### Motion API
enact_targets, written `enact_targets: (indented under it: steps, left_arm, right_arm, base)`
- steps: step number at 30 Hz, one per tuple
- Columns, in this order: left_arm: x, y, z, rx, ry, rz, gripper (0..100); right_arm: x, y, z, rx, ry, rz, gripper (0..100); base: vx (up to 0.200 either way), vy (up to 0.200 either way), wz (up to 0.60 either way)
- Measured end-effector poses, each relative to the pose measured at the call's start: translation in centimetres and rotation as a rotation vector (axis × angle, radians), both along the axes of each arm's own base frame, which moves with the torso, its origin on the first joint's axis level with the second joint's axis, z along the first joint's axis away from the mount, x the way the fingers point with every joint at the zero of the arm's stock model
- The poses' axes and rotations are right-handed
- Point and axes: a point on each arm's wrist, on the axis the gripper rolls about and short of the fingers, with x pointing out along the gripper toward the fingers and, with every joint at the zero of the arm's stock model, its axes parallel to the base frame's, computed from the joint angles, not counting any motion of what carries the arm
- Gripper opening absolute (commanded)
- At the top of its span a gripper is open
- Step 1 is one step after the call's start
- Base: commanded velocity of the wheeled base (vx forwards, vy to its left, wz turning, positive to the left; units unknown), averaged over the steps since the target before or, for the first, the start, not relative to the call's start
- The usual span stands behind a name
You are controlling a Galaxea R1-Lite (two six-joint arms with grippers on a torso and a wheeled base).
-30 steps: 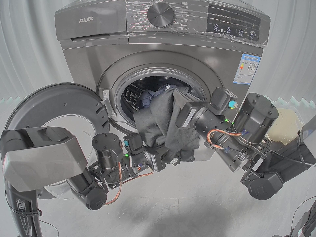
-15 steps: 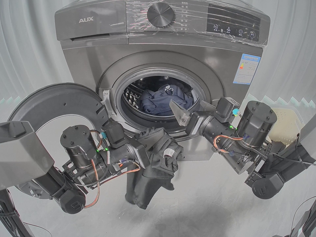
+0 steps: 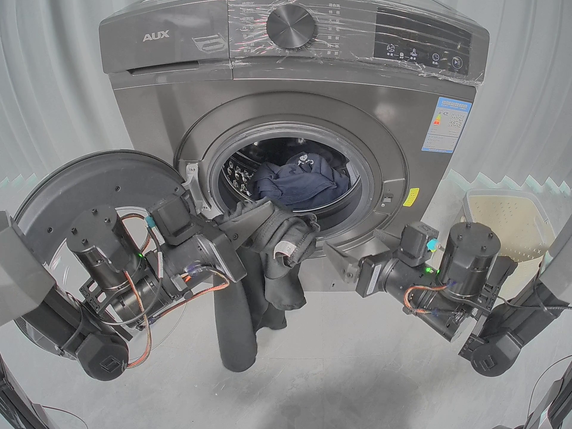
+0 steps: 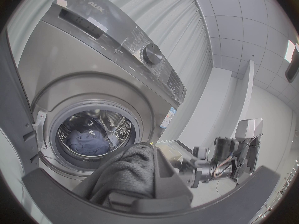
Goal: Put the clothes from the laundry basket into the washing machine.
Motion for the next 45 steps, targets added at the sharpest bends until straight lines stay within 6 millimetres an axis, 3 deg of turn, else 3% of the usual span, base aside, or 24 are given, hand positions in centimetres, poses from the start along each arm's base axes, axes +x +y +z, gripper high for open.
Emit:
enact_targets:
  steps: [4, 11, 24, 32, 45]
  left_arm:
    - [-0.1, 0.2, 0.6, -0.013, -0.019, 0.004, 0]
    - [0.0, 0.2, 1.2, -0.026, -0.037, 0.006, 0]
    - [0.0, 0.1, 1.3, -0.029, -0.042, 0.001, 0]
    - [-0.1, 0.0, 1.3, -0.028, -0.043, -0.004, 0]
    - [-0.3, -0.1, 1.3, -0.027, -0.043, -0.006, 0]
  right_arm:
    - [-0.5, -0.1, -1.5, -0.038, 0.042, 0.030, 100]
    - [-0.8, 0.7, -2.4, -0.080, 0.047, 0.061, 100]
    - [-0.6, 3.9, -1.7, -0.027, -0.036, 0.129, 100]
    - [-1.0, 5.2, -2.3, -0.028, -0.034, 0.166, 100]
    - [1.0, 6.7, -2.2, 0.003, -0.070, 0.144, 100]
  base:
    - [0.000, 0.000, 0.00]
    - [0.000, 0.000, 0.00]
    - [0.000, 0.000, 0.00]
    - [0.000, 0.000, 0.00]
    - [0.000, 0.000, 0.00]
